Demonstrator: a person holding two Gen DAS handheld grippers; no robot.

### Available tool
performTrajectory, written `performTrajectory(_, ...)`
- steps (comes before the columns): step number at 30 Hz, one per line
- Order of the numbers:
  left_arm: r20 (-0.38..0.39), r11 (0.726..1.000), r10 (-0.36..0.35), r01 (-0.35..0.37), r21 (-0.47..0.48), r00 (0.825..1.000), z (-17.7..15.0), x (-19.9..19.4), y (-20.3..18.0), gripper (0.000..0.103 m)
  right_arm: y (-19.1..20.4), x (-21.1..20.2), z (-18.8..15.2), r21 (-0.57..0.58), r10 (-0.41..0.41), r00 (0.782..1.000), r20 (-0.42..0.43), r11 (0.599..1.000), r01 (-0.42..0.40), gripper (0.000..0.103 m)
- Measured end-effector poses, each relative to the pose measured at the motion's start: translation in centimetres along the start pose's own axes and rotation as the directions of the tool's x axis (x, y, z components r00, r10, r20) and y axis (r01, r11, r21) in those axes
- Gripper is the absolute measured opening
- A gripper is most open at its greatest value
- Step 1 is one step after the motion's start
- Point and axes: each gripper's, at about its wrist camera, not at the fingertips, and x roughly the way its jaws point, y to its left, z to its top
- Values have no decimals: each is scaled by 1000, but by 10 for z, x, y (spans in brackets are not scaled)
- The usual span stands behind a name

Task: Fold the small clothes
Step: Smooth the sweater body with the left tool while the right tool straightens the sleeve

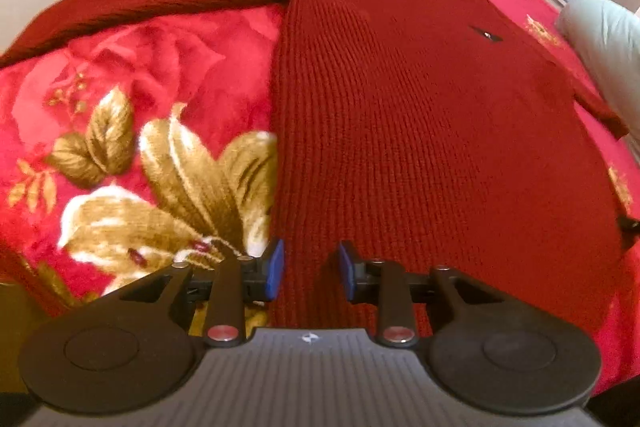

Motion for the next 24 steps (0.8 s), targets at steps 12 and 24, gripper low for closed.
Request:
performTrajectory(12, -7, 999, 27, -27, -28, 1000, -21, -4, -1, 12, 4, -17, -7, -11, -10, 999, 36, 1000, 11, 10)
performTrajectory(24, 169, 999, -49, 49, 8, 984, -5, -87, 22, 7, 2, -106, 15, 122, 86, 995, 58, 988, -93, 8)
